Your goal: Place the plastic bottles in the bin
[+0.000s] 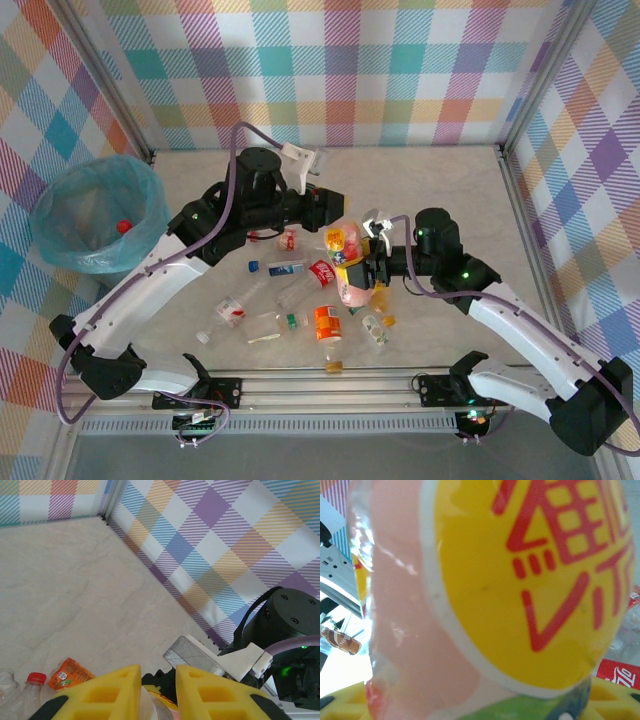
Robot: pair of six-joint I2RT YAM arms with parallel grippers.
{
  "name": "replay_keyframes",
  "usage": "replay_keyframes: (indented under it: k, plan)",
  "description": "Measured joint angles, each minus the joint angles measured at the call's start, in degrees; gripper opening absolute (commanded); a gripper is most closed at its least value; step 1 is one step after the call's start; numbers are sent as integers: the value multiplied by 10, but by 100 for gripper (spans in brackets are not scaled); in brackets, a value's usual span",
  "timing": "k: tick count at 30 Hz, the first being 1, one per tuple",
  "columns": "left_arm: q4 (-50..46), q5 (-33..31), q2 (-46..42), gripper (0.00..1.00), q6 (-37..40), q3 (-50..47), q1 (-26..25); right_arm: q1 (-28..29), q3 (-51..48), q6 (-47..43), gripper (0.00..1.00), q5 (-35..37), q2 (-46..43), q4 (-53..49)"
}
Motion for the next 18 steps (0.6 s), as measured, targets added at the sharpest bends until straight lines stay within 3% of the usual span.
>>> replay_keyframes:
  k: [2, 5, 6, 8, 10, 15, 18]
  plan:
    - [-2, -5, -2, 19, 0, 0, 0, 0, 2, -2, 60, -2, 0, 0]
    - [-7, -14, -6, 22, 2, 0, 0, 1, 7, -6, 60, -2, 2, -3]
    - [-9, -17, -7, 29, 3, 0, 0, 2, 8, -7, 60, -2, 3, -3]
    - [-13, -23, -11, 53, 4, -1, 0, 3, 12, -10, 60, -2, 8, -3]
    - [-17, -31, -13, 62, 4, -2, 0, 6, 17, -12, 59, -4, 12, -3]
    - [-38, -56, -14, 65, 2, -9, 0, 14, 31, -18, 59, -4, 18, -2]
    - [-44, -73, -19, 61, 2, -18, 0, 18, 34, -22, 59, -4, 21, -2]
